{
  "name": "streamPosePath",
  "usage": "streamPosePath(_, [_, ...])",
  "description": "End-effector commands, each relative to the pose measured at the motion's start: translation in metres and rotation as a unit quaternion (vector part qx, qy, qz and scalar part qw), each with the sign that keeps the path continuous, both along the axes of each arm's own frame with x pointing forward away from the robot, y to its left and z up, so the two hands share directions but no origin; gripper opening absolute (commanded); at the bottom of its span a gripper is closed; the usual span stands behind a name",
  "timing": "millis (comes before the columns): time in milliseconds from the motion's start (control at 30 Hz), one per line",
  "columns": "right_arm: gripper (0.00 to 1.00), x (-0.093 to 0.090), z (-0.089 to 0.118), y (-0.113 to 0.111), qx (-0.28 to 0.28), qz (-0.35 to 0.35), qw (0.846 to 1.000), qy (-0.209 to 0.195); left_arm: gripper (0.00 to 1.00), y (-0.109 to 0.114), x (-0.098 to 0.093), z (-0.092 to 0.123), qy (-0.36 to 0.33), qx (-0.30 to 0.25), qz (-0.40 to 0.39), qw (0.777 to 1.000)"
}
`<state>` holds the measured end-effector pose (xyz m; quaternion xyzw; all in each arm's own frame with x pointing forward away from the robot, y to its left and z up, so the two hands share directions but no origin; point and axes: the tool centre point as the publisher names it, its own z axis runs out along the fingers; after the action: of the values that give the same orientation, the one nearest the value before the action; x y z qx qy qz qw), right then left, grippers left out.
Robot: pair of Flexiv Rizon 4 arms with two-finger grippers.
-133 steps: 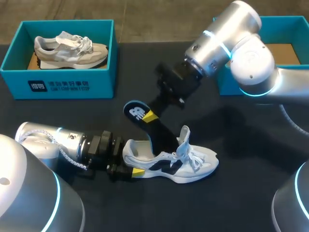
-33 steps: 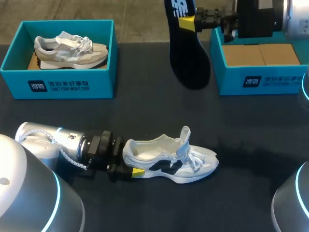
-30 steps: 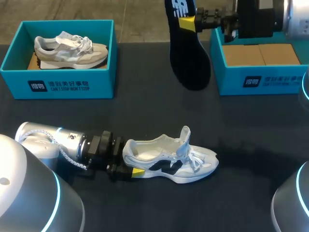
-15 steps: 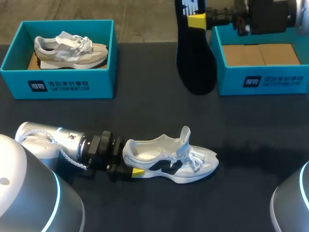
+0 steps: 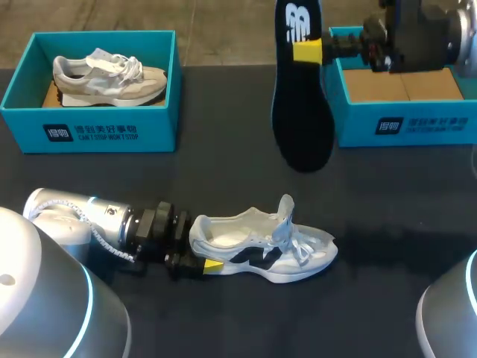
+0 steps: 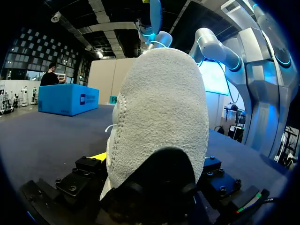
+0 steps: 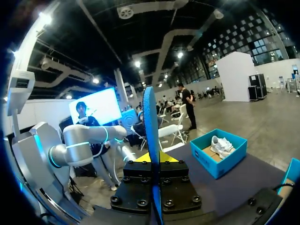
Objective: Take the shoe out of the shoebox, open the shoe tongue, remove and reinsert the insole, then place the shoe into the shoebox
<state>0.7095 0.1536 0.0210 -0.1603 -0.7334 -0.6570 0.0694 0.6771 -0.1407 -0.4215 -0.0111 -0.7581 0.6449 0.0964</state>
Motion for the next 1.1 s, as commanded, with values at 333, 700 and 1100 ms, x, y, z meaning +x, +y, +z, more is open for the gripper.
streamPosePath(333, [0.0,-0.0147,-0.0149,-0.0062,0.018,-0.006,1.0,0.018,0.0,0.0002,0.0,-0.0007,0.0,0.001,0.001,1.0])
streamPosePath(700, [0.0,-0.0147,-0.0149,-0.0062,0.018,-0.006,1.0,0.018,0.0,0.0014,-0.0005,-0.0016,-0.004,0.0,0.001,1.0])
streamPosePath(1100, [0.0,-0.0147,-0.0149,-0.0062,0.018,-0.006,1.0,0.018,1.0,0.0097,-0.0051,-0.0036,-0.032,0.034,-0.004,0.999])
